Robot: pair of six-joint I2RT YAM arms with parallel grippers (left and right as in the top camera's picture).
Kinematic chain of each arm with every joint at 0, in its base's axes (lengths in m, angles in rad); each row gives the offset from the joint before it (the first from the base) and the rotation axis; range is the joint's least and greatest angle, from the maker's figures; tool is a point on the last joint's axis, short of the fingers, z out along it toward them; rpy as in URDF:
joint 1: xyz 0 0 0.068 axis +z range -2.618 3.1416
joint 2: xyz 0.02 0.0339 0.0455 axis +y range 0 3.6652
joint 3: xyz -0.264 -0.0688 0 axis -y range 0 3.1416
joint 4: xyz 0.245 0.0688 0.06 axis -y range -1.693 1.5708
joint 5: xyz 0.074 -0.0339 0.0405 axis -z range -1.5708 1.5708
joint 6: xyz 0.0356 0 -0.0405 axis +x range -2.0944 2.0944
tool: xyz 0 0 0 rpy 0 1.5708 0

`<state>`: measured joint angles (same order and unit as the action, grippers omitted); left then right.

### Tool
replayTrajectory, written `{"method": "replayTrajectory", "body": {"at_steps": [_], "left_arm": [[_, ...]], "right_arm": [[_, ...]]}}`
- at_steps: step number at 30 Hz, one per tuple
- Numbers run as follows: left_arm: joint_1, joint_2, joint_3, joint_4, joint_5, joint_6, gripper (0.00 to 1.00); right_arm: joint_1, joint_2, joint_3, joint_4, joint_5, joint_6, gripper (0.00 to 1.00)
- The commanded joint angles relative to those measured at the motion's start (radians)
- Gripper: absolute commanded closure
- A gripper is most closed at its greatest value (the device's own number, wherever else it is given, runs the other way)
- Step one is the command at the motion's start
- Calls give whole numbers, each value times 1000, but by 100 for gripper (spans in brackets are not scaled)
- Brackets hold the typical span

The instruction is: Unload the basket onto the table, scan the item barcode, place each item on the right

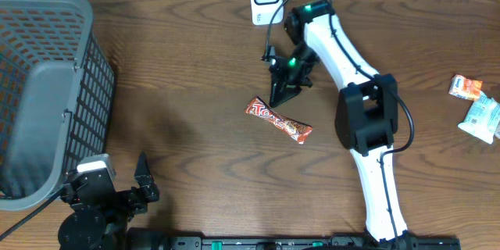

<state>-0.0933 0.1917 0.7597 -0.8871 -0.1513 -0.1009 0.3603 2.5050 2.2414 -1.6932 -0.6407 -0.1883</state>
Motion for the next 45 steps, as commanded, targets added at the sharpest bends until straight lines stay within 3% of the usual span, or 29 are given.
{"method": "replayTrajectory", "body": {"at_steps": [1,6,11,16,24,29,40,45], "left_arm": [[3,-5,-1,1,10,-2,2],[3,-5,-1,1,10,-2,2],[3,-5,0,1,10,-2,2],[3,-5,0,1,10,-2,2],[3,-5,0,1,10,-2,2],[3,-5,0,1,10,-2,2],[3,-5,0,1,10,-2,2],[3,-5,0,1,10,-2,2]], "right_arm": [[55,-23,-20,37,-2,-5,99],[113,-23,-103,221,291,232,99],[139,-19,-184,327,409,331,99],[156,-21,-210,345,402,308,99],[158,-109,-19,153,380,243,99],[163,-154,-11,138,408,243,99],[164,-148,-412,350,449,311,99],[143,-150,-425,365,455,314,99]]}}
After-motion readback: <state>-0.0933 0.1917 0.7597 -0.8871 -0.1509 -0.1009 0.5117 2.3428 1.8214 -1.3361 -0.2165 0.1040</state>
